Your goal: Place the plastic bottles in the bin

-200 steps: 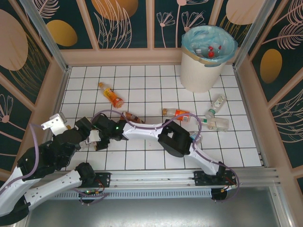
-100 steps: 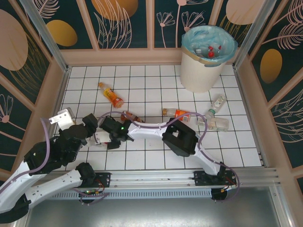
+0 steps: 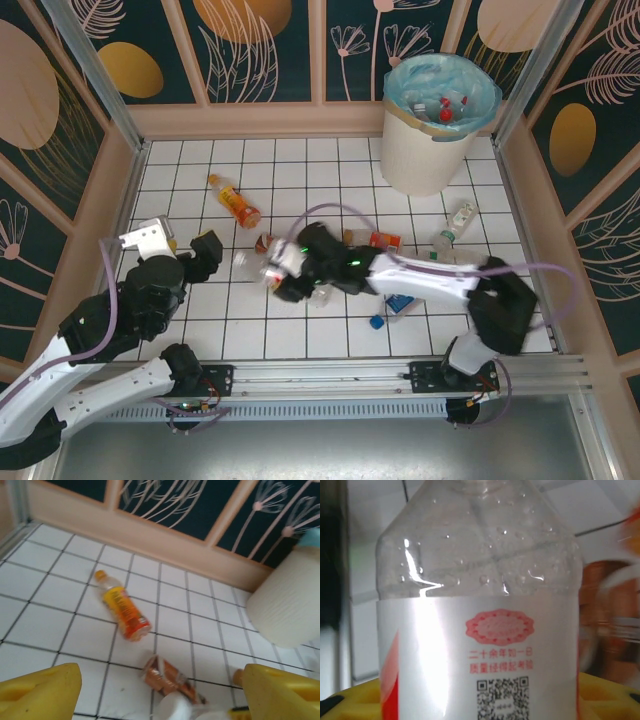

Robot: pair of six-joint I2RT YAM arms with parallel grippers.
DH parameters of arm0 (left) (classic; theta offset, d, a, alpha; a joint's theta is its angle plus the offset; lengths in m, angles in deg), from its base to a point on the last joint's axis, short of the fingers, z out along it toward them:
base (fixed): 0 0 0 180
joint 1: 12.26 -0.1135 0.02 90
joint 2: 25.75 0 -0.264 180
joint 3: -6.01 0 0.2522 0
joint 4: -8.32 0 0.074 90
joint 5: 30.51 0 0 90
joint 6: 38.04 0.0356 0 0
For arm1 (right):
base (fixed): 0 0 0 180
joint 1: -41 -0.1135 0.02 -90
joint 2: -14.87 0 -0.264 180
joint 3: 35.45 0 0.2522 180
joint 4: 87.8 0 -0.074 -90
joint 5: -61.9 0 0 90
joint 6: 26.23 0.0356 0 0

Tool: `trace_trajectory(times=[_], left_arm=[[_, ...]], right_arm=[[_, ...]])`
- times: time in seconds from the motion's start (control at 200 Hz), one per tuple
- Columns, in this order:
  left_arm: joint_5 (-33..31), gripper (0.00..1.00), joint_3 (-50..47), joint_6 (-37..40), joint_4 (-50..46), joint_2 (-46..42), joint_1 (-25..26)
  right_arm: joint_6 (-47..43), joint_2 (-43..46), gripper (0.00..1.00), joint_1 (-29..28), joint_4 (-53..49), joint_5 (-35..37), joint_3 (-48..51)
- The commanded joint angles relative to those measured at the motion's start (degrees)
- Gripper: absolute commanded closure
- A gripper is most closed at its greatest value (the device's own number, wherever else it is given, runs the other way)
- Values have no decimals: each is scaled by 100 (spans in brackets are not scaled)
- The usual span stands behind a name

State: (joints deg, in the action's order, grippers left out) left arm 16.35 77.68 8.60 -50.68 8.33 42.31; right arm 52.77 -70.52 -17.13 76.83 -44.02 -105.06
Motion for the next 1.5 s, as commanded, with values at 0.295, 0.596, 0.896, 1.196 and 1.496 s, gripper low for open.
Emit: trace_trajectory(times=[0.295,0.596,0.896,1.196,1.496], left_arm=[[4173,16,700,1931,2920,2084,29],[4972,13,362,2151,4292,2387,32],[4510,12,704,2269,4295,2465,35],[4280,12,950,2144,4042,2958,32],[4148,12,941,2294,3999,3207,32]], right_arm=[[1510,2986,48,961,2389,-996,1776],[1863,4012,49,1586,2242,75,1596],[1072,2652,50,3673,2208,419,-525],[1733,-167,51,5478,4674,30,-2386],[2119,-1503,41,6056,5070,-565,-3158]])
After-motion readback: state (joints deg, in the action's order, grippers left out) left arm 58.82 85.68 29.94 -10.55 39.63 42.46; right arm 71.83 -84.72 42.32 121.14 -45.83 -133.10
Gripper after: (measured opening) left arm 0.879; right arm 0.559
